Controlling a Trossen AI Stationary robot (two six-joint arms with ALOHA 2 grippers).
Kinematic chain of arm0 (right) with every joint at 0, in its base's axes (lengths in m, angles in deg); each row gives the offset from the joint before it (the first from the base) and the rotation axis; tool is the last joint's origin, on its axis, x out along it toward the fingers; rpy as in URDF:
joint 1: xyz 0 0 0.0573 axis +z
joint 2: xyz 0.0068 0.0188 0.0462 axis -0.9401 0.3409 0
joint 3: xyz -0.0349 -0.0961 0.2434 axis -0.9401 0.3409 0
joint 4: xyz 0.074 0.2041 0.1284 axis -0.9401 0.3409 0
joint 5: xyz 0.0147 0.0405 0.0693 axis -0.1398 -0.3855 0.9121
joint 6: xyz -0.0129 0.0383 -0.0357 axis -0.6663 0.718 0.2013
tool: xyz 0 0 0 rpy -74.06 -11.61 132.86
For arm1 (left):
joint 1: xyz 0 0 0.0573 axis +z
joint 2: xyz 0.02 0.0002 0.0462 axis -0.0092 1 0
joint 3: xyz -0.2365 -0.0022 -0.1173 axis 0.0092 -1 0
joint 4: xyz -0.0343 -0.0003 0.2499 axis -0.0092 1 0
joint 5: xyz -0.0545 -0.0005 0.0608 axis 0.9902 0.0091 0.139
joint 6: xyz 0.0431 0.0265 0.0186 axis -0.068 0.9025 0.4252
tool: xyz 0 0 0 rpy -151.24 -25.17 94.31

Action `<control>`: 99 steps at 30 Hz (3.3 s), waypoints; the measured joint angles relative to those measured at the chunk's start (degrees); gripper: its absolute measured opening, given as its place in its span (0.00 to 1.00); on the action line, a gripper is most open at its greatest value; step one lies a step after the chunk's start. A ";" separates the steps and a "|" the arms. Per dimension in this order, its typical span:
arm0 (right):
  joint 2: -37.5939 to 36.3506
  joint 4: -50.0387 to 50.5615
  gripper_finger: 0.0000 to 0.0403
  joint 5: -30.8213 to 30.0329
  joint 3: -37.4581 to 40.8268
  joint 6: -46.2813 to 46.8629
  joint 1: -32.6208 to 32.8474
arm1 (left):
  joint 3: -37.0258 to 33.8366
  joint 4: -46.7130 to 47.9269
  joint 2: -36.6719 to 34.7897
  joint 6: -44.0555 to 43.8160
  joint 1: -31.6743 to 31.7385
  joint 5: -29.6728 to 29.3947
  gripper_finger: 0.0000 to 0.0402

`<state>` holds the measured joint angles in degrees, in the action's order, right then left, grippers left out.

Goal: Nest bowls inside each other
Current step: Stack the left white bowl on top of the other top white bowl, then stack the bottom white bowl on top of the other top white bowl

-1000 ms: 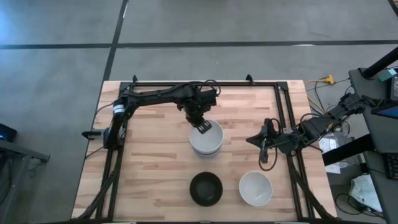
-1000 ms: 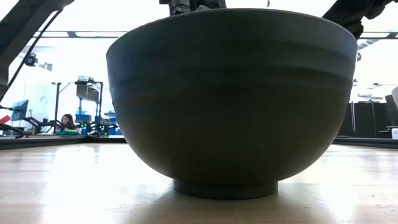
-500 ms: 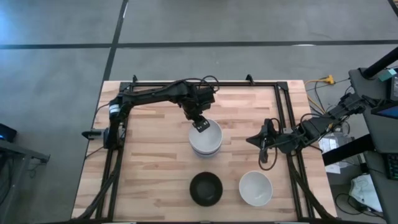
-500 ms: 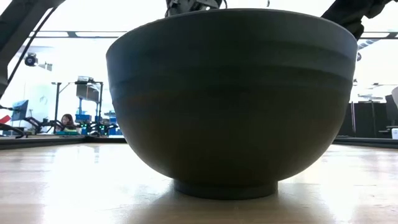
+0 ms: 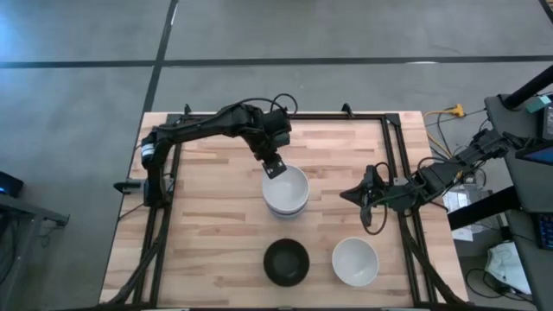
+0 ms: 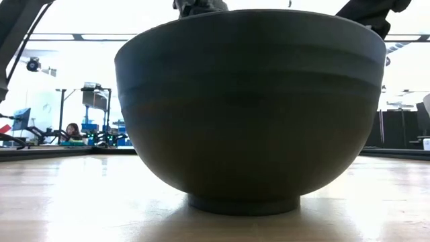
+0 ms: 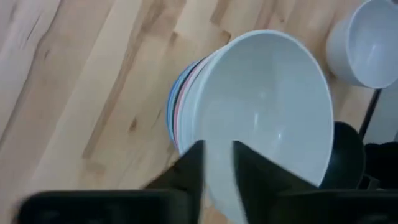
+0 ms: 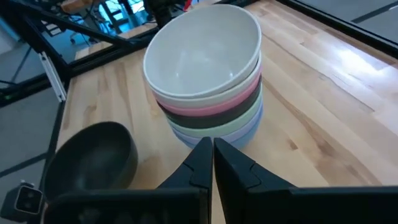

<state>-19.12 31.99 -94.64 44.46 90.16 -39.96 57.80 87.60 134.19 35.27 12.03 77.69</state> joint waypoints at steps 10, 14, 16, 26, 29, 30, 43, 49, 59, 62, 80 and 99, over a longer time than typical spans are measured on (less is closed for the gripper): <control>0.00 -0.29 0.02 0.00 -0.02 2.77 0.00 | -5.87 -0.60 -0.08 2.54 1.14 1.84 0.00; 0.00 -0.82 0.02 -0.02 -0.23 2.80 0.00 | -6.46 -0.88 -0.21 2.89 1.29 1.90 0.00; 0.00 -1.09 0.02 0.02 -0.23 2.80 0.00 | -6.32 -1.13 -0.60 3.02 1.34 1.37 0.00; 1.08 -0.80 0.04 18.50 0.29 4.78 0.00 | -6.87 0.39 -9.77 7.65 -0.54 -1.66 0.00; 2.94 2.04 0.10 26.01 0.31 5.48 -0.03 | -9.14 0.39 -13.92 9.65 -3.42 -1.64 0.00; 3.80 3.66 0.13 28.14 0.28 5.72 0.01 | -10.25 0.41 -15.44 10.14 -4.55 -1.64 0.00; 21.40 9.48 0.51 37.66 -4.10 -6.17 -0.02 | -37.02 -5.86 -32.86 3.97 -16.73 -3.14 0.00; 30.83 9.89 0.45 37.75 -6.19 -8.93 0.00 | -49.56 -11.33 -38.35 -1.93 -19.21 -3.12 0.00; 39.72 21.58 0.05 42.66 -15.41 -10.71 -1.09 | -58.37 -13.36 -43.36 -5.11 -20.61 -2.92 0.00; 38.00 22.58 0.03 43.50 -19.00 -10.78 -3.12 | -58.39 -14.02 -44.08 -5.07 -20.61 -2.94 0.00; 38.72 19.51 0.02 38.94 -46.07 1.51 -31.92 | -58.28 -18.69 -44.56 -4.56 -20.56 -2.92 0.00; 66.81 56.58 0.02 41.33 -79.31 -9.27 -38.03 | -63.15 -18.78 -47.63 -4.44 -20.56 -2.49 0.00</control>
<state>47.69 88.58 -53.31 -34.85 80.89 -77.99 -5.35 68.82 86.56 30.83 -8.54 75.20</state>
